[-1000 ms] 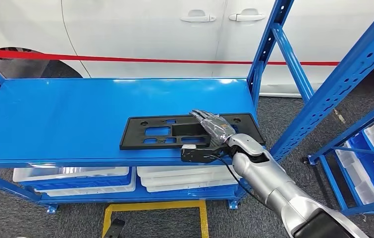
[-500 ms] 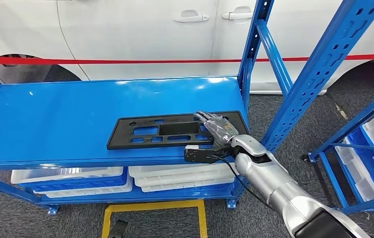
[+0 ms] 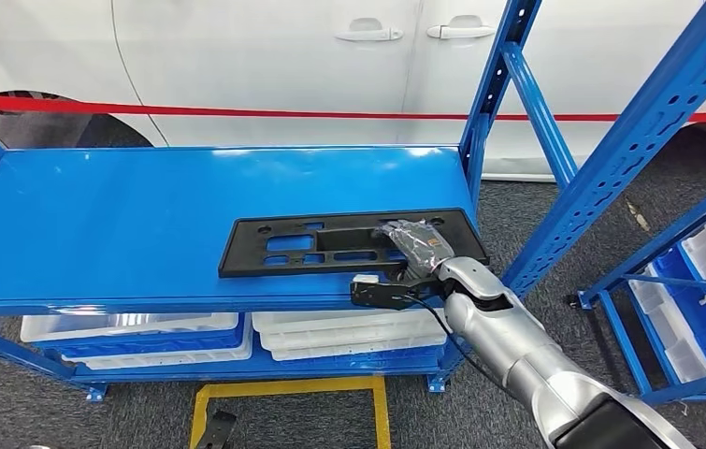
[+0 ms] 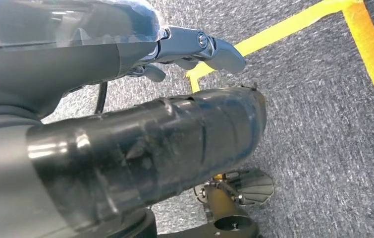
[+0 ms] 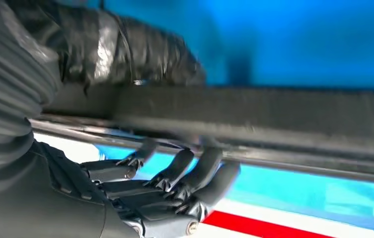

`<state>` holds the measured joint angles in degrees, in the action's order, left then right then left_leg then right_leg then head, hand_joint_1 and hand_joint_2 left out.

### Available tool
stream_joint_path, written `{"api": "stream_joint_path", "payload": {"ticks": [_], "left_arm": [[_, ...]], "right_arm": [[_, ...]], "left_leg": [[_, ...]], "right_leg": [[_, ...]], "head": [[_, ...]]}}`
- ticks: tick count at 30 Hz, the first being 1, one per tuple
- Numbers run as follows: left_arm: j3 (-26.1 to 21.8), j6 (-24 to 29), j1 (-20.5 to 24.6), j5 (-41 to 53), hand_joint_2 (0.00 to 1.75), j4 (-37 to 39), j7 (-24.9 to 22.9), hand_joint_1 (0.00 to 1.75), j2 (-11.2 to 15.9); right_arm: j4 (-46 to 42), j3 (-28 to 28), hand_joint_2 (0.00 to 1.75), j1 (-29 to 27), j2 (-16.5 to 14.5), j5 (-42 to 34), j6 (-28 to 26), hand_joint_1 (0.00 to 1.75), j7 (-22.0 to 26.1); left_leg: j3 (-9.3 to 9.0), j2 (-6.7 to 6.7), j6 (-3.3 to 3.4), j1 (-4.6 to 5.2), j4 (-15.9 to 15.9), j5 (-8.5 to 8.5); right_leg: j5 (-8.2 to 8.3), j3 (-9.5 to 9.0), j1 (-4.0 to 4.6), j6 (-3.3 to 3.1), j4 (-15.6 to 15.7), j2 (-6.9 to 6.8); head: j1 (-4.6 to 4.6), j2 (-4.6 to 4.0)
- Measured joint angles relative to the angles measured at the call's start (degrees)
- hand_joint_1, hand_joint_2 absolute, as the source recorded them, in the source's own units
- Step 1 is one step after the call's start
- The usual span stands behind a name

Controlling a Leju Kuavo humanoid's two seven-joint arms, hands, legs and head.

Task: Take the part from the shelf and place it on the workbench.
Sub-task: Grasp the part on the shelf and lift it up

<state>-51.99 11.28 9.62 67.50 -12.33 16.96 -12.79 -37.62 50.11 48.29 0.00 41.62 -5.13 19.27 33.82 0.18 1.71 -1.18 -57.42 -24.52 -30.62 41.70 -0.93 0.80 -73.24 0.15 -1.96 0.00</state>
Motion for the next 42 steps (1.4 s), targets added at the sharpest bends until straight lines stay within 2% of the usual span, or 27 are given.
{"api": "stream_joint_path", "payload": {"ticks": [2,3,4,7,9,10,12,13,14,15,17,18,19,20,24,25,30,32,33,34,35,36,37,38,40,42], "left_arm": [[0.04,0.00,0.01,-0.01,0.00,0.00,0.00,0.00,-0.02],[0.07,0.01,0.05,-0.01,0.00,0.00,0.00,0.00,-0.01],[0.09,0.01,0.09,-0.02,0.00,0.00,0.00,0.00,-0.01],[0.20,0.01,0.14,-0.05,0.00,0.00,0.00,0.00,-0.02],[0.27,0.05,0.14,-0.04,0.00,0.00,0.00,0.00,-0.02],[0.29,0.08,0.14,-0.04,0.00,0.00,0.00,0.00,-0.02],[0.33,0.11,0.06,-0.04,0.00,0.00,-0.01,0.00,-0.02],[0.34,0.12,-0.04,-0.05,0.00,0.00,-0.01,0.00,-0.01],[0.34,0.13,-0.13,-0.05,0.00,0.00,-0.02,0.00,-0.01],[0.34,0.14,-0.19,-0.05,0.00,0.00,-0.03,0.00,0.00],[0.37,0.17,-0.16,-0.05,0.00,0.00,-0.04,0.00,0.01],[0.40,0.21,-0.09,-0.05,0.00,0.00,-0.05,0.00,0.01],[0.46,0.25,-0.04,-0.05,0.00,0.00,-0.08,0.00,0.02],[0.54,0.28,-0.04,-0.05,0.00,0.00,-0.12,0.00,0.02],[0.73,0.43,-0.12,-0.09,0.00,0.00,-0.24,0.00,0.04],[0.74,0.44,-0.10,-0.09,0.00,0.00,-0.24,0.00,0.02],[0.75,0.44,-0.09,-0.09,0.00,0.00,-0.24,0.00,0.02],[0.81,0.44,-0.01,-0.10,0.00,0.00,-0.24,0.00,0.00],[0.87,0.45,-0.02,-0.12,0.00,0.00,-0.24,0.00,-0.01],[0.94,0.50,-0.05,-0.12,0.00,0.00,-0.27,0.00,-0.02],[1.04,0.55,-0.05,-0.10,0.00,0.00,-0.32,0.00,-0.05],[1.14,0.60,-0.04,-0.08,0.00,0.00,-0.39,0.00,-0.09],[1.22,0.65,0.00,-0.03,0.00,0.00,-0.46,0.00,-0.12],[1.27,0.67,0.06,0.05,0.00,0.00,-0.52,0.00,-0.16],[1.30,0.68,0.09,0.22,0.00,0.00,-0.63,0.00,-0.17],[1.36,0.68,0.21,0.34,0.00,0.00,-0.75,0.00,-0.17]], "right_arm": [[0.05,-0.13,1.75,0.22,0.00,0.03,-0.35,1.71,-0.05],[0.05,-0.18,1.75,0.35,-0.01,0.07,-0.46,1.71,-0.06],[0.05,-0.21,1.75,0.44,-0.03,0.13,-0.55,1.71,-0.05],[0.04,-0.21,1.75,0.63,-0.15,0.44,-0.73,1.72,0.03],[0.03,-0.23,1.75,0.84,-0.36,0.67,-0.87,1.73,0.08],[0.02,-0.26,1.75,0.91,-0.46,0.77,-0.95,1.74,0.09],[0.05,-0.33,1.75,0.92,-0.52,0.88,-1.01,1.75,0.02],[0.09,-0.34,1.75,0.88,-0.52,0.91,-1.03,1.75,-0.02],[0.13,-0.35,1.75,0.84,-0.52,0.95,-1.09,1.75,-0.05],[0.17,-0.38,1.75,0.81,-0.52,1.00,-1.20,1.75,-0.06],[0.20,-0.62,1.75,0.81,-0.52,1.14,-1.58,1.75,-0.01],[0.19,-0.85,1.75,0.81,-0.52,1.30,-1.89,1.75,0.05],[0.14,-1.13,1.75,0.80,-0.52,1.53,-2.25,1.75,0.13],[-0.04,-1.39,1.75,0.72,-0.53,1.79,-2.63,1.75,0.22],[-1.78,-2.07,1.75,-0.07,-0.58,3.05,-4.09,1.75,0.29],[-2.02,-2.12,1.75,-0.19,-0.59,3.23,-4.25,1.75,0.24],[-2.21,-2.19,1.75,-0.31,-0.59,3.39,-4.41,1.75,0.15],[-3.60,-2.51,1.75,-0.81,-0.60,4.34,-5.36,1.75,-0.34],[-5.51,-2.72,1.75,-1.49,-0.64,5.69,-6.37,1.75,-1.07],[-8.54,-2.88,1.75,-2.54,-0.73,7.67,-7.56,1.75,-1.97],[-12.21,-2.95,1.75,-3.59,-0.99,9.83,-8.90,1.75,-2.73],[-16.06,-2.98,1.75,-4.70,-1.32,12.15,-10.38,1.75,-3.44],[-18.93,-2.96,1.75,-5.51,-1.63,13.70,-11.44,1.75,-3.59],[-20.74,-2.95,1.75,-5.96,-1.95,14.61,-12.36,1.75,-3.48],[-22.29,-2.91,1.75,-6.58,-2.41,15.21,-13.32,1.75,-2.88],[-23.54,-2.71,1.75,-6.91,-3.08,15.20,-13.92,1.75,-1.97]], "left_leg": [[0.02,0.09,-0.43,-0.10,-0.46,-0.35],[0.08,0.14,-0.74,-0.07,-0.74,-0.54],[0.13,0.16,-1.07,-0.02,-0.92,-0.65],[0.08,0.20,-2.08,-0.05,-0.76,-0.68],[0.73,0.17,-2.62,-0.18,-2.42,-2.05],[1.87,0.14,-2.77,-0.21,-5.02,-3.68],[5.11,0.12,-2.94,-0.19,-12.44,-7.43],[6.49,0.11,-2.98,-0.19,-15.59,-8.51],[6.99,0.11,-2.96,-0.18,-16.88,-8.50],[6.48,0.11,-2.87,-0.18,-16.15,-7.52],[2.68,0.11,-2.46,-0.16,-8.77,-3.80],[0.75,0.12,-2.22,-0.07,-4.93,-2.52],[-0.53,0.13,-1.99,0.04,-2.24,-1.83],[-1.05,0.14,-1.79,0.17,-1.01,-1.75],[-1.24,0.07,-0.80,0.00,-0.24,-1.22],[-1.32,0.03,-0.61,-0.15,-0.05,-1.07],[-1.33,-0.03,-0.53,-0.17,0.02,-1.01],[-1.27,-0.05,-0.25,-0.16,0.14,-0.87],[-1.18,-0.05,-0.10,-0.13,0.15,-0.84],[-1.12,0.00,-0.01,-0.12,0.06,-0.91],[-1.00,0.04,-0.27,-0.02,-0.34,-1.25],[-0.86,0.09,-0.67,0.06,-0.67,-1.55],[-0.80,0.14,-1.16,0.11,-0.90,-1.82],[-0.73,0.15,-1.71,0.16,-1.04,-2.02],[-0.51,0.11,-2.32,-0.02,-1.55,-2.72],[1.54,0.07,-2.71,-0.12,-6.11,-5.43]], "right_leg": [[3.68,-3.92,-0.23,0.00,7.94,-0.05],[4.71,-5.48,-0.16,-0.19,11.15,-0.02],[5.01,-6.32,-0.03,-0.43,12.93,0.02],[4.99,-6.65,0.32,-1.56,13.61,0.06],[5.29,-6.93,0.18,-2.44,14.09,-0.12],[5.43,-7.00,0.08,-2.80,14.29,-0.24],[5.52,-6.87,0.24,-3.20,14.33,-0.37],[5.54,-6.79,0.34,-3.26,14.32,-0.37],[5.56,-6.75,0.40,-3.29,14.29,-0.33],[5.57,-6.76,0.45,-3.30,14.26,-0.28],[5.55,-6.84,0.48,-3.21,14.13,-0.18],[5.54,-6.78,0.59,-3.01,13.99,-0.14],[5.58,-6.69,0.67,-2.74,13.92,-0.10],[5.66,-6.59,0.73,-2.41,13.92,-0.06],[5.79,-6.38,0.78,-1.31,14.11,0.05],[5.71,-6.33,0.81,-1.20,14.07,0.07],[5.56,-6.26,0.70,-1.16,13.92,0.05],[4.15,-5.45,0.58,-0.94,12.01,0.00],[2.12,-3.47,0.48,-0.68,7.73,-0.01],[1.26,-1.95,0.33,-0.43,4.68,-0.04],[1.77,-2.07,0.27,-0.42,5.15,-0.05],[2.51,-2.33,0.26,-0.53,6.07,-0.04],[4.44,-4.07,0.34,-0.87,10.08,-0.02],[5.29,-5.39,0.44,-1.32,13.02,0.02],[5.38,-5.59,0.25,-2.18,13.38,0.03],[5.49,-5.86,0.10,-2.94,13.76,-0.01]], "head": [[0.00,0.00],[0.02,0.00],[0.04,0.00],[0.09,0.00],[0.11,0.00],[0.12,0.00],[0.13,0.00],[0.13,0.00],[0.13,0.00],[0.13,0.00],[0.13,0.00],[0.11,0.00],[0.10,0.00],[0.09,0.00],[0.10,0.00],[0.10,0.00],[0.09,0.00],[0.05,0.00],[0.03,0.00],[0.02,0.00],[0.02,0.00],[0.03,0.00],[0.05,0.00],[0.05,0.00],[0.06,0.00],[0.09,0.00]]}}
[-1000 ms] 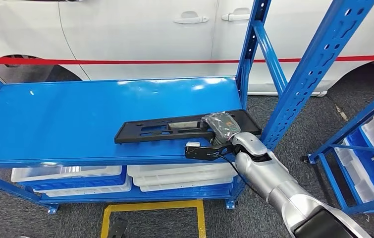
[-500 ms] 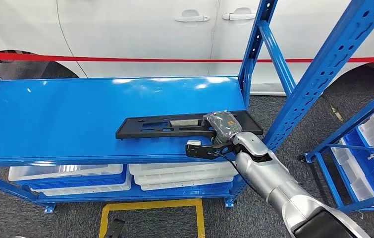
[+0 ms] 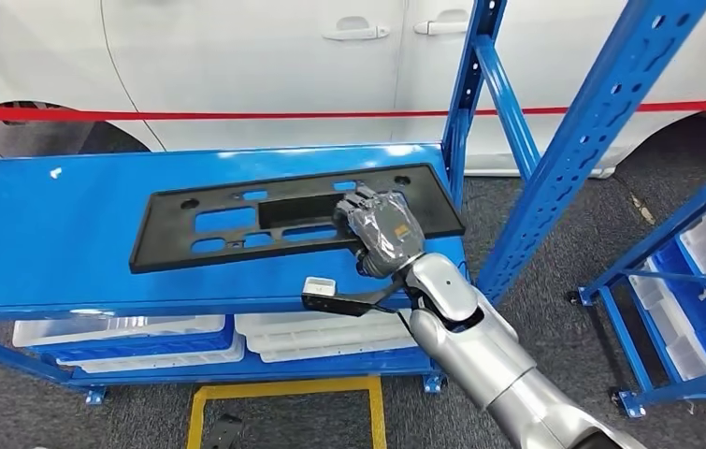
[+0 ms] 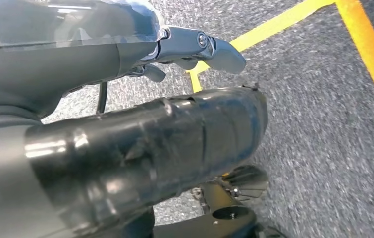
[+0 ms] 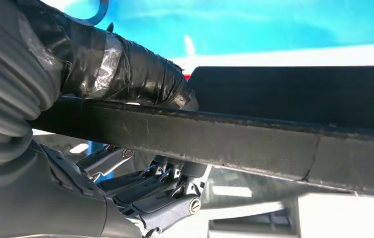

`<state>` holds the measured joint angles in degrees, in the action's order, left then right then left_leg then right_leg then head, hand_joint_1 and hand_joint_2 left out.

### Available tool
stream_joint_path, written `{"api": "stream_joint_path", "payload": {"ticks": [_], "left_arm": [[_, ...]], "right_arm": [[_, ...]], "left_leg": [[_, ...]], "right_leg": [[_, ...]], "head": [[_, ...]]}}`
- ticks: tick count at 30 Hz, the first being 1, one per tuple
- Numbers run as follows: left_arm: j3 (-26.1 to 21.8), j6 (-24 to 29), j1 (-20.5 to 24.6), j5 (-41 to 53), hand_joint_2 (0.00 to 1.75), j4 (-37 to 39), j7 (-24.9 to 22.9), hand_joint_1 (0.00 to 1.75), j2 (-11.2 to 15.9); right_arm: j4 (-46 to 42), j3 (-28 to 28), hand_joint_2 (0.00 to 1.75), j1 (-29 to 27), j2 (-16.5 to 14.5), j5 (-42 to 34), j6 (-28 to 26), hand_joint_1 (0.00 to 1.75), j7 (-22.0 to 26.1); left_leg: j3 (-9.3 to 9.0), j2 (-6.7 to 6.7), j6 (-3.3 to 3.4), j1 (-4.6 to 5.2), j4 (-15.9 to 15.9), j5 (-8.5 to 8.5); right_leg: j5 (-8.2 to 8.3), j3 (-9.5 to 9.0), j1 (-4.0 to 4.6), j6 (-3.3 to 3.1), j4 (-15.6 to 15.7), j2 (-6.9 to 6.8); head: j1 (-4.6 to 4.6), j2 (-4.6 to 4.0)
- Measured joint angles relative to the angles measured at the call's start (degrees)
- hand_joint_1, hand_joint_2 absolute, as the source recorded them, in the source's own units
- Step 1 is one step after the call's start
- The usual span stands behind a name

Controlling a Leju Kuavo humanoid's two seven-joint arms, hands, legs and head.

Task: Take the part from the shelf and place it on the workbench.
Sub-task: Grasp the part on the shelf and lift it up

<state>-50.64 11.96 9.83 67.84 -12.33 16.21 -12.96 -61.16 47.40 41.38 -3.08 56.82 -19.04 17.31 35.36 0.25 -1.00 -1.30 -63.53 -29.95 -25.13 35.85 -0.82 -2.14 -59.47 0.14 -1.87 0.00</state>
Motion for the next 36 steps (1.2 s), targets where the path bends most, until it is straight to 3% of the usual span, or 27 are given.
{"api": "stream_joint_path", "payload": {"ticks": [2,3,4,5,7,9,12,14,17,18,19,20,22,24,26,29,31,33,34,35,36], "left_arm": [[0.05,0.00,0.09,0.08,0.00,0.00,-0.16,0.00,0.00],[0.06,0.01,0.08,0.09,0.00,0.00,-0.25,0.00,0.00],[0.06,0.02,0.06,0.07,0.00,0.00,-0.30,0.00,0.00],[0.06,0.05,0.05,0.03,0.00,0.00,-0.33,0.00,0.00],[0.06,0.18,0.08,-0.14,0.00,0.00,-0.23,0.00,0.00],[0.07,0.44,0.14,-0.32,0.00,0.00,0.03,0.00,0.00],[0.09,0.66,-0.10,-0.21,0.00,0.00,0.37,0.00,0.02],[0.17,0.61,-0.27,-0.07,0.00,0.00,0.63,0.00,0.04],[0.37,-0.13,-0.37,-0.27,0.00,0.00,1.21,0.00,0.05],[0.38,-0.53,-0.45,-0.38,0.00,0.00,1.52,0.00,0.07],[0.38,-0.86,-0.53,-0.48,0.44,0.00,1.88,0.00,0.09],[0.38,-1.14,-0.59,-0.52,0.87,0.00,2.27,0.00,0.12],[0.39,-1.56,-0.66,-0.59,1.75,0.00,3.01,0.00,0.15],[0.39,-1.78,-0.70,-0.67,1.75,0.00,3.42,0.00,0.18],[0.39,-1.97,-0.77,-0.71,1.75,0.00,3.53,0.00,0.24],[0.40,-2.35,-0.83,-0.74,1.75,0.00,3.59,0.00,0.32],[0.42,-2.46,-0.88,-0.76,1.75,0.00,3.66,0.00,0.42],[0.43,-2.38,-1.06,-0.90,1.75,0.00,3.60,0.00,0.51],[0.43,-2.21,-1.20,-1.02,1.75,0.00,3.48,0.00,0.57],[0.43,-1.91,-1.32,-1.15,1.75,0.00,3.28,0.00,0.62],[0.43,-1.45,-1.39,-1.26,1.75,0.00,2.98,0.00,0.67]], "right_arm": [[-1.01,0.49,1.75,-0.42,-0.70,-0.20,-0.16,1.75,0.69],[-1.47,0.87,1.75,-0.74,-1.01,-0.29,-0.05,1.75,0.76],[-1.95,1.29,1.75,-1.06,-1.24,-0.32,0.13,1.75,0.72],[-2.50,1.77,1.75,-1.33,-1.51,-0.32,0.32,1.75,0.58],[-3.87,2.63,1.75,-1.63,-2.11,-0.09,0.69,1.75,-0.20],[-5.69,3.60,1.75,-1.80,-2.67,0.44,0.94,1.75,-1.61],[-8.68,5.54,1.75,-2.38,-3.21,1.57,0.94,1.75,-3.25],[-10.43,6.73,1.75,-2.71,-3.46,2.48,0.90,1.75,-4.19],[-12.25,8.19,1.75,-3.13,-3.57,4.10,0.71,1.75,-5.50],[-12.58,8.61,1.75,-3.41,-3.56,4.74,0.55,1.75,-5.89],[-12.84,8.98,1.75,-3.72,-3.56,5.40,0.33,1.75,-6.27],[-13.13,9.36,1.75,-4.01,-3.56,6.08,0.03,1.75,-6.69],[-13.91,10.06,1.75,-4.36,-3.57,7.38,-0.80,1.75,-7.49],[-14.84,10.66,1.75,-4.49,-3.58,8.24,-1.63,1.75,-7.94],[-15.59,11.17,1.75,-4.68,-3.61,8.60,-2.05,1.75,-8.19],[-16.51,11.64,1.75,-5.10,-3.70,8.72,-2.13,1.75,-8.57],[-16.92,11.78,1.75,-5.21,-3.88,8.77,-2.17,1.75,-8.73],[-17.04,12.04,1.75,-5.36,-4.01,8.78,-2.21,1.75,-8.81],[-17.04,12.22,1.75,-5.55,-4.03,8.78,-2.23,1.75,-8.85],[-17.03,12.39,1.75,-5.74,-4.03,8.76,-2.24,1.75,-8.90],[-17.03,12.51,1.75,-5.88,-4.03,8.73,-2.25,1.75,-8.97]], "left_leg": [[3.78,0.00,-0.24,0.01,-7.75,-3.22],[5.25,0.00,-0.30,0.01,-10.46,-3.77],[5.83,0.00,-0.29,0.02,-11.17,-3.24],[5.31,-0.01,-0.21,0.02,-9.57,-1.65],[2.01,-0.02,0.22,0.07,-1.98,2.48],[-0.60,0.04,0.64,0.30,3.82,4.27],[-1.12,0.10,1.24,0.40,5.11,4.35],[-1.37,0.04,1.94,0.14,5.68,4.71],[-1.50,-0.01,2.55,0.08,5.92,4.84],[-1.49,-0.01,2.56,0.08,5.87,4.82],[-1.49,0.01,2.56,0.08,5.81,4.78],[-1.49,0.05,2.52,0.08,5.70,4.71],[-1.51,0.16,2.32,0.07,5.35,4.44],[-1.40,0.22,1.82,0.23,5.02,4.17],[-1.35,0.20,1.22,0.33,4.99,4.12],[-1.32,0.17,0.06,0.09,4.70,3.54],[0.69,0.10,-0.45,-0.01,0.25,0.83],[4.26,0.05,-0.54,-0.03,-7.43,-2.69],[5.51,0.04,-0.58,-0.04,-10.06,-3.44],[5.85,0.04,-0.55,-0.04,-10.73,-3.12],[5.18,0.04,-0.46,-0.03,-9.29,-1.80]], "right_leg": [[-0.08,-0.05,0.18,-0.37,0.00,0.01],[-0.13,-0.08,0.27,-0.43,-0.02,0.01],[-0.17,-0.11,0.35,-0.47,-0.05,0.02],[-0.21,-0.15,0.40,-0.48,-0.10,0.06],[-0.35,-0.24,0.50,-0.35,-0.22,0.17],[-0.44,-0.12,0.72,0.02,-0.40,0.25],[-0.42,0.02,0.76,0.86,-0.31,0.21],[-1.74,0.73,0.69,1.51,-1.97,0.17],[-6.70,5.08,0.47,2.12,-11.63,0.14],[-7.66,6.51,0.40,2.24,-14.62,0.13],[-7.65,7.19,0.34,2.30,-15.93,0.12],[-6.61,6.80,0.26,2.29,-15.11,0.12],[-3.07,3.38,0.17,1.98,-8.13,0.10],[-1.17,0.25,0.42,1.57,-2.00,0.12],[-1.14,-0.43,0.72,1.23,-0.74,0.22],[-0.66,-0.88,0.41,0.18,0.25,0.16],[-0.22,-1.29,0.14,-0.46,1.12,-0.08],[-0.15,-1.34,0.24,-0.71,1.30,-0.20],[-0.18,-1.33,0.34,-0.76,1.25,-0.20],[-0.24,-1.32,0.44,-0.79,1.15,-0.15],[-0.31,-1.31,0.53,-0.77,1.02,-0.07]], "head": [[0.02,0.00],[0.01,0.00],[0.01,0.00],[0.01,0.00],[0.00,0.00],[-0.01,0.00],[0.01,0.00],[-0.02,0.00],[-0.05,0.00],[-0.06,0.00],[-0.05,0.00],[-0.06,0.00],[-0.06,0.00],[-0.04,0.00],[-0.02,0.00],[-0.03,0.00],[0.00,0.00],[0.03,0.00],[0.03,0.00],[0.03,0.00],[0.04,0.00]]}}
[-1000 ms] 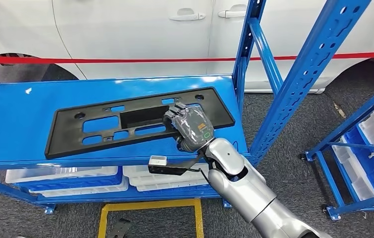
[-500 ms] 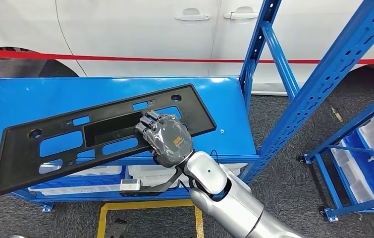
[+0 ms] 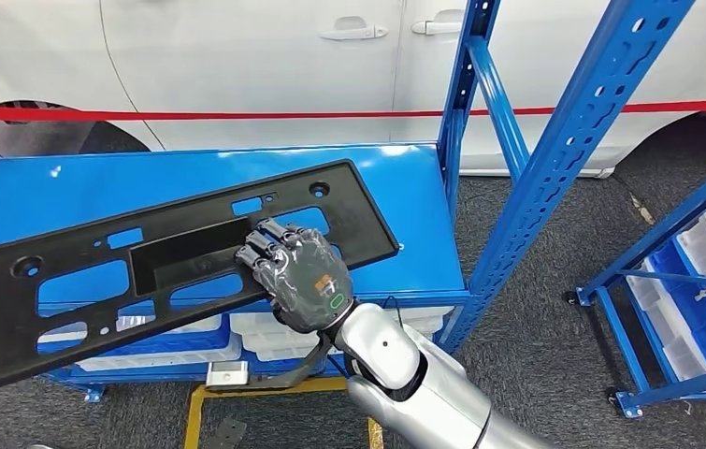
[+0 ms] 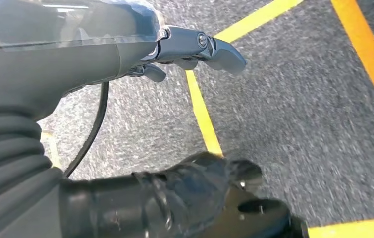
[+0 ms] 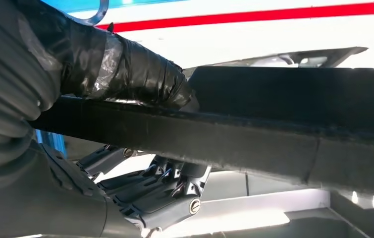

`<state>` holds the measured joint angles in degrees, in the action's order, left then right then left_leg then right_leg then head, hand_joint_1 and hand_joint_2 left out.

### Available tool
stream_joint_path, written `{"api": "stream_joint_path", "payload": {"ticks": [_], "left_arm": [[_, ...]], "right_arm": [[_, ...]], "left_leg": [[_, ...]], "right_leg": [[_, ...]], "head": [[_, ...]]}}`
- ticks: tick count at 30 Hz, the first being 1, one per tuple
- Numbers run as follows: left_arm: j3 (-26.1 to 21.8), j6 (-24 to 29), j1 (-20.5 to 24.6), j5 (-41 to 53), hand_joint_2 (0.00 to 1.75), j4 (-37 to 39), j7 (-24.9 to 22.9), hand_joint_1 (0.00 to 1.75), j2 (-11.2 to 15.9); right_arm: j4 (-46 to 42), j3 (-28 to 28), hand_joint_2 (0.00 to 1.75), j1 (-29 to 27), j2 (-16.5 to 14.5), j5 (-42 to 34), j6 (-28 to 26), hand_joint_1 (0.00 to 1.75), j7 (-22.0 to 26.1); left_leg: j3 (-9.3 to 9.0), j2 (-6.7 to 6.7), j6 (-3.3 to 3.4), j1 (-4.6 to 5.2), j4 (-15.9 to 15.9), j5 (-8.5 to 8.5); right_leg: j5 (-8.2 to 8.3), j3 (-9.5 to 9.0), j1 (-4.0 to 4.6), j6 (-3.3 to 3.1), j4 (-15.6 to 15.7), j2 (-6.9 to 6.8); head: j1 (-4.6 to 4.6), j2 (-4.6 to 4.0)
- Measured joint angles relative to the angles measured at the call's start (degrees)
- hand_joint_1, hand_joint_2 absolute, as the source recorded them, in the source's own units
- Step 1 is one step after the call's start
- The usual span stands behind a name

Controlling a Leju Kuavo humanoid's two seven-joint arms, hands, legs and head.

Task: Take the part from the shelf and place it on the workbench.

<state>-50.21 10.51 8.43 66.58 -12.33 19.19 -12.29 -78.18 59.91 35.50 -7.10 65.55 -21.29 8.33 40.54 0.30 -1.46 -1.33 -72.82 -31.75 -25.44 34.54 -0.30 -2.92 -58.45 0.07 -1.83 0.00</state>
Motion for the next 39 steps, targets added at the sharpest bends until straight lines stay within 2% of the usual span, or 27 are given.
{"api": "stream_joint_path", "payload": {"ticks": [2,4,5,7,9,10,12,13,14,15,16,18,19,21,23,24,26,28,29,30,31,33,34,35,38,39], "left_arm": [[0.00,1.48,0.01,-0.13,1.75,0.00,-0.98,0.00,0.07],[0.00,3.32,0.13,-0.16,1.75,0.00,-2.09,0.00,0.05],[-0.01,4.07,0.15,-0.15,1.75,0.00,-2.48,0.00,0.02],[-0.03,5.14,0.07,-0.14,1.75,0.00,-2.91,0.00,-0.03],[-0.04,5.70,0.03,-0.09,1.75,0.00,-3.06,0.00,-0.05],[-0.04,5.92,0.08,-0.05,1.75,0.00,-3.14,0.00,-0.09],[-0.04,6.28,0.12,-0.01,1.75,0.00,-3.33,0.00,-0.17],[-0.04,6.41,0.09,-0.01,1.75,0.00,-3.42,0.00,-0.21],[-0.04,6.49,0.06,-0.01,1.75,0.00,-3.49,0.00,-0.21],[-0.04,6.53,0.04,-0.01,1.75,0.00,-3.53,0.00,-0.22],[-0.04,6.56,0.03,-0.01,1.75,0.00,-3.54,0.00,-0.25],[-0.04,6.56,0.03,-0.01,1.75,0.00,-3.54,0.00,-0.35],[-0.04,6.55,0.04,-0.02,1.75,0.00,-3.54,0.00,-0.41],[-0.04,6.55,0.06,-0.03,1.75,0.00,-3.54,0.00,-0.49],[-0.04,6.56,0.05,-0.04,1.75,0.00,-3.54,0.00,-0.50],[-0.04,6.57,0.04,-0.05,1.75,0.00,-3.54,0.00,-0.51],[-0.04,6.57,0.06,-0.08,1.75,0.00,-3.55,0.00,-0.50],[-0.04,6.57,0.00,-0.11,1.75,0.00,-3.57,0.00,-0.49],[-0.04,6.56,-0.06,-0.13,1.75,0.00,-3.59,0.00,-0.49],[-0.04,6.57,-0.12,-0.14,1.75,0.00,-3.60,0.00,-0.48],[-0.04,6.57,-0.15,-0.15,1.75,0.00,-3.61,0.00,-0.48],[-0.04,6.60,-0.08,-0.16,1.75,0.00,-3.61,0.00,-0.46],[-0.04,6.62,-0.03,-0.17,1.75,0.00,-3.60,0.00,-0.46],[-0.04,6.64,0.01,-0.17,1.75,0.00,-3.59,0.00,-0.45],[-0.05,6.71,-0.08,-0.19,1.75,0.00,-3.59,0.00,-0.43],[-0.06,6.73,-0.11,-0.19,1.75,0.00,-3.60,0.00,-0.43]], "right_arm": [[0.01,0.11,1.75,-0.09,-0.01,-0.11,-0.09,1.75,-0.18],[0.05,0.11,1.75,-0.10,-0.02,-0.23,-0.26,1.75,-0.51],[0.09,0.11,1.75,-0.13,-0.02,-0.29,-0.36,1.75,-0.69],[0.15,0.11,1.75,-0.16,-0.02,-0.37,-0.58,1.75,-0.87],[0.16,0.11,1.75,-0.15,-0.02,-0.42,-0.76,1.75,-0.88],[0.16,0.11,1.75,-0.14,-0.01,-0.44,-0.82,1.75,-0.88],[0.25,0.11,1.75,-0.19,0.04,-0.52,-0.88,1.75,-0.88],[0.35,0.11,1.75,-0.27,0.10,-0.57,-0.89,1.75,-0.89],[0.46,0.11,1.75,-0.34,0.16,-0.62,-0.89,1.75,-0.90],[0.57,0.11,1.75,-0.40,0.21,-0.65,-0.89,1.75,-0.93],[0.65,0.11,1.75,-0.43,0.24,-0.70,-0.89,1.75,-0.97],[0.69,0.11,1.75,-0.36,0.24,-0.81,-0.89,1.75,-1.02],[0.69,0.11,1.75,-0.32,0.24,-0.87,-0.90,1.75,-1.01],[0.71,0.11,1.75,-0.29,0.24,-1.05,-0.91,1.75,-0.98],[0.74,0.11,1.75,-0.25,0.23,-1.25,-0.92,1.75,-1.04],[0.75,0.11,1.75,-0.21,0.22,-1.31,-0.92,1.75,-1.08],[0.77,0.11,1.75,-0.14,0.17,-1.38,-0.92,1.75,-1.10],[0.86,0.11,1.75,-0.15,0.16,-1.42,-0.93,1.75,-1.10],[0.95,0.11,1.75,-0.18,0.17,-1.42,-0.93,1.75,-1.09],[1.03,0.11,1.75,-0.20,0.17,-1.42,-0.92,1.75,-1.09],[1.10,0.11,1.75,-0.20,0.16,-1.42,-0.92,1.75,-1.09],[1.14,0.11,1.75,-0.16,0.15,-1.43,-0.92,1.75,-1.08],[1.14,0.11,1.75,-0.12,0.15,-1.44,-0.92,1.75,-1.09],[1.14,0.11,1.75,-0.09,0.15,-1.45,-0.92,1.75,-1.08],[1.14,0.11,1.75,-0.06,0.15,-1.50,-0.93,1.75,-1.08],[1.14,0.11,1.75,-0.04,0.16,-1.52,-0.92,1.75,-1.08]], "left_leg": [[-3.74,0.01,0.47,0.06,7.67,3.90],[-6.73,0.06,0.97,0.32,13.81,5.82],[-7.20,0.09,1.14,0.46,14.83,5.81],[-7.19,0.13,1.53,0.48,14.96,5.89],[-7.31,0.06,2.19,0.25,15.28,6.15],[-7.39,0.01,2.53,0.12,15.46,6.28],[-7.39,-0.09,2.88,0.15,15.45,6.30],[-7.38,-0.11,2.96,0.17,15.38,6.27],[-7.38,-0.13,3.00,0.18,15.31,6.23],[-7.40,-0.10,3.01,0.18,15.20,6.15],[-7.45,-0.05,2.98,0.18,15.04,6.03],[-7.49,0.05,2.69,0.27,14.64,5.68],[-7.40,0.08,2.46,0.36,14.44,5.54],[-7.17,0.06,1.87,0.47,14.30,5.50],[-7.15,0.02,1.20,0.32,14.32,5.41],[-6.95,-0.01,0.90,0.26,13.78,4.84],[-5.16,-0.04,0.44,0.15,9.47,1.93],[-1.93,-0.04,0.09,0.11,1.98,-1.71],[-0.81,-0.05,-0.02,0.08,-0.73,-2.53],[-0.63,-0.05,-0.07,0.07,-1.44,-2.27],[-1.63,-0.05,-0.05,0.06,0.25,-0.90],[-5.84,-0.05,0.13,0.06,8.25,2.76],[-7.52,0.00,0.33,0.14,11.68,3.92],[-8.43,0.05,0.55,0.23,13.70,4.42],[-8.28,0.07,1.51,0.35,14.43,4.88],[-8.19,0.01,1.97,0.28,14.62,5.21]], "right_leg": [[-0.24,-0.06,0.11,0.20,-0.30,0.18],[-0.40,0.03,0.32,0.65,-0.60,0.26],[-0.42,0.11,0.41,0.87,-0.66,0.26],[-0.40,0.18,0.50,1.34,-0.64,0.25],[-1.48,0.72,0.43,1.92,-1.95,0.23],[-2.82,1.62,0.37,2.20,-4.01,0.22],[-6.46,4.93,0.15,2.56,-11.26,0.20],[-7.69,6.62,0.04,2.67,-14.78,0.20],[-8.11,7.75,-0.04,2.75,-17.03,0.19],[-7.27,7.74,-0.12,2.75,-16.86,0.18],[-5.49,6.61,-0.19,2.65,-14.42,0.17],[-1.79,2.84,-0.11,2.23,-6.53,0.16],[-0.88,1.46,-0.01,2.02,-3.60,0.18],[-0.85,0.67,0.36,1.74,-1.74,0.28],[-0.51,0.60,0.20,1.26,-1.29,0.32],[-0.30,0.52,0.03,0.93,-1.01,0.28],[0.03,0.46,-0.21,0.42,-0.60,0.10],[0.13,0.64,-0.15,0.25,-0.60,-0.02],[0.17,0.72,-0.11,0.22,-0.64,-0.05],[0.20,0.78,-0.09,0.20,-0.70,-0.06],[0.22,0.80,-0.08,0.19,-0.79,-0.05],[0.22,0.83,-0.03,0.35,-1.06,-0.01],[0.24,0.95,0.08,0.55,-1.26,0.02],[0.32,1.11,0.19,0.83,-1.38,0.04],[0.70,1.51,0.25,1.86,-1.39,0.09],[0.25,1.70,0.19,2.18,-1.80,0.10]], "head": [[-0.01,0.00],[-0.02,0.00],[-0.02,0.00],[-0.02,0.00],[-0.05,0.00],[-0.05,0.00],[-0.07,0.00],[-0.07,0.00],[-0.08,0.00],[-0.08,0.00],[-0.08,0.00],[-0.08,0.00],[-0.07,0.00],[-0.06,0.00],[-0.06,0.00],[-0.05,0.00],[-0.02,0.00],[0.00,0.00],[0.00,0.00],[0.00,0.00],[0.01,0.00],[0.00,0.00],[-0.01,0.00],[-0.02,0.00],[-0.03,0.00],[-0.03,0.00]]}}
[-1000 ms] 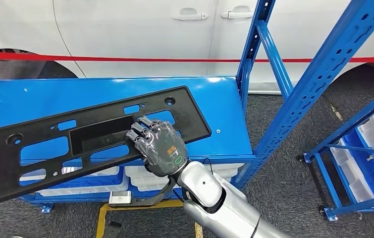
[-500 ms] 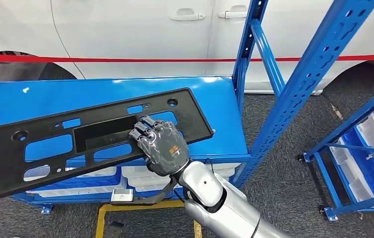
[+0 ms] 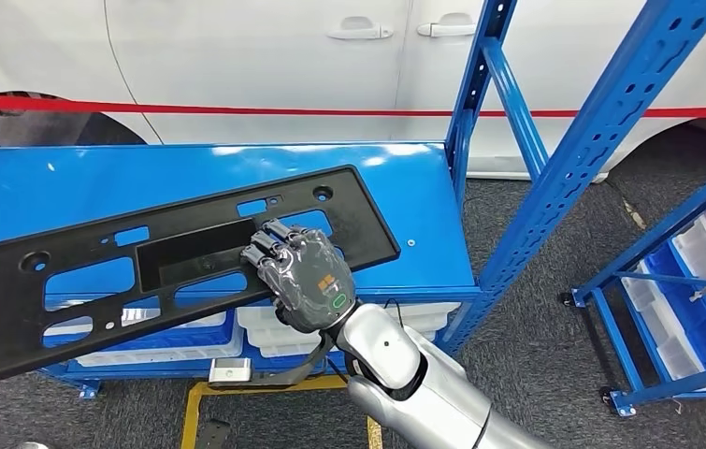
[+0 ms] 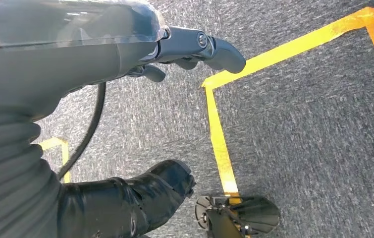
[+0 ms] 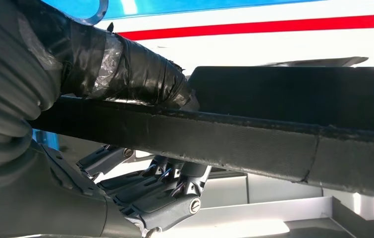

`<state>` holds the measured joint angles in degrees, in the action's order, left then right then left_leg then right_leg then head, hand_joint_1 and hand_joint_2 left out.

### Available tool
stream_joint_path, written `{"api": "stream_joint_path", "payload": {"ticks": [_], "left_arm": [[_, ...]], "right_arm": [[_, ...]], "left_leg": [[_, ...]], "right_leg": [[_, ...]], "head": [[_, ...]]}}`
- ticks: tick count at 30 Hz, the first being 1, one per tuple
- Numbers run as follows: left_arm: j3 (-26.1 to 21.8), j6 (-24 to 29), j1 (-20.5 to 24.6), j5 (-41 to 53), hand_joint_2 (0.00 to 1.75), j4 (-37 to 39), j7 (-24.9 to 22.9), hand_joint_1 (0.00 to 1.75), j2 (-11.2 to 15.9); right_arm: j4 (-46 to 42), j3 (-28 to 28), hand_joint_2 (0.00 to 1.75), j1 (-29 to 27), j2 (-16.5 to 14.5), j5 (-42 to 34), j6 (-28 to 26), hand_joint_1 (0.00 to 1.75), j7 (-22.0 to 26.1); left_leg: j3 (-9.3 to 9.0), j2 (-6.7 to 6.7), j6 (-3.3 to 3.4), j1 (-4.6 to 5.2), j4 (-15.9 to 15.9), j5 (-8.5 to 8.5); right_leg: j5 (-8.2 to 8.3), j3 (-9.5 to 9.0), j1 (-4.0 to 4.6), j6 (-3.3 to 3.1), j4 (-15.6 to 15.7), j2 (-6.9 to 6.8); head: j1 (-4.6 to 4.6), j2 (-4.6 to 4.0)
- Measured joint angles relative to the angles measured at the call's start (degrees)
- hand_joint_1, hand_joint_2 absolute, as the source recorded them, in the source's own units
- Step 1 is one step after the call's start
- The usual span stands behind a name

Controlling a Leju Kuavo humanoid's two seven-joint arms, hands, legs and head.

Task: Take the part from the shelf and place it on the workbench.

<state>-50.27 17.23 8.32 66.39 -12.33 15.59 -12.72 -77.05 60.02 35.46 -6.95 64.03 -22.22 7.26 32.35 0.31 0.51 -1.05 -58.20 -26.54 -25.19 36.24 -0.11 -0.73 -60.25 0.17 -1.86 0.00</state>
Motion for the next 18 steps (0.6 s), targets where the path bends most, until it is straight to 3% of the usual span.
{"api": "stream_joint_path", "payload": {"ticks": [2,4,5,6,7,9,11,13,15,16,18], "left_arm": [[-0.01,0.01,0.06,0.01,1.75,0.00,-0.01,0.00,-0.02],[-0.02,0.02,0.08,0.01,1.75,0.00,-0.05,0.00,-0.02],[-0.02,0.03,0.05,0.01,1.75,0.00,-0.08,0.00,-0.01],[-0.03,0.05,0.02,0.01,1.75,0.00,-0.10,0.00,-0.01],[-0.03,0.08,0.00,0.01,1.75,0.00,-0.11,0.00,-0.01],[-0.03,0.13,0.00,0.01,1.75,0.00,-0.11,0.00,-0.03],[-0.03,0.16,0.02,0.01,1.75,0.00,-0.11,0.00,-0.14],[-0.03,0.19,0.07,0.01,1.75,0.00,-0.11,0.00,-0.22],[-0.03,0.22,0.07,0.01,1.75,0.00,-0.11,0.00,-0.21],[-0.03,0.24,0.05,0.01,1.75,0.00,-0.11,0.00,-0.20],[-0.03,0.26,0.03,0.01,1.75,0.00,-0.11,0.00,-0.19]], "right_arm": [[0.01,0.00,1.75,0.07,0.01,-0.04,0.00,1.75,0.00],[0.07,0.00,1.75,0.08,0.05,-0.09,-0.01,1.75,0.00],[0.15,0.00,1.75,0.05,0.09,-0.11,-0.01,1.75,-0.01],[0.25,0.00,1.75,0.02,0.14,-0.12,-0.01,1.75,-0.03],[0.33,0.00,1.75,0.00,0.17,-0.12,-0.01,1.75,-0.04],[0.43,0.00,1.75,0.02,0.19,-0.12,-0.03,1.75,-0.11],[0.44,-0.01,1.75,0.14,0.19,-0.12,-0.06,1.75,-0.20],[0.45,-0.02,1.75,0.21,0.19,-0.12,-0.09,1.75,-0.30],[0.46,-0.02,1.75,0.21,0.19,-0.12,-0.10,1.75,-0.40],[0.46,-0.02,1.75,0.23,0.18,-0.12,-0.11,1.75,-0.45],[0.49,-0.02,1.75,0.27,0.16,-0.12,-0.13,1.75,-0.46]], "left_leg": [[0.30,-0.16,0.85,-0.20,0.36,0.64],[0.96,-0.24,1.21,-0.10,0.23,1.01],[1.31,-0.28,1.25,-0.06,0.09,1.13],[1.63,-0.30,1.25,-0.03,-0.07,1.24],[1.85,-0.30,1.21,0.00,-0.22,1.31],[2.04,-0.26,1.11,0.05,-0.44,1.40],[2.28,-0.24,0.66,0.22,-0.57,1.62],[2.55,-0.27,-0.06,0.27,-0.49,2.02],[2.74,-0.27,-0.70,0.26,-0.50,2.00],[3.14,-0.26,-0.98,0.27,-1.34,1.11],[5.26,-0.24,-1.44,0.13,-6.53,-2.69]], "right_leg": [[-2.93,1.46,-0.11,0.45,-3.68,0.00],[-7.13,4.38,-0.21,0.74,-11.11,-0.02],[-8.38,5.52,-0.23,0.82,-14.21,-0.03],[-8.63,5.81,-0.24,0.83,-15.58,-0.03],[-7.71,4.83,-0.24,0.72,-14.43,-0.03],[-4.57,0.61,-0.16,0.22,-7.46,-0.03],[-2.78,-2.67,0.20,-0.43,-1.22,-0.04],[-2.48,-3.18,0.57,-0.85,0.49,0.00],[-1.87,-3.01,0.27,-1.30,0.94,0.00],[-1.47,-2.92,0.04,-1.64,1.25,-0.08],[-0.75,-2.47,-0.23,-2.16,1.65,-0.30]], "head": [[-0.04,0.00],[-0.06,0.00],[-0.05,0.00],[-0.05,0.00],[-0.05,0.00],[-0.06,0.00],[-0.06,0.00],[-0.03,0.00],[-0.02,0.00],[0.03,0.00],[0.12,0.00]]}}
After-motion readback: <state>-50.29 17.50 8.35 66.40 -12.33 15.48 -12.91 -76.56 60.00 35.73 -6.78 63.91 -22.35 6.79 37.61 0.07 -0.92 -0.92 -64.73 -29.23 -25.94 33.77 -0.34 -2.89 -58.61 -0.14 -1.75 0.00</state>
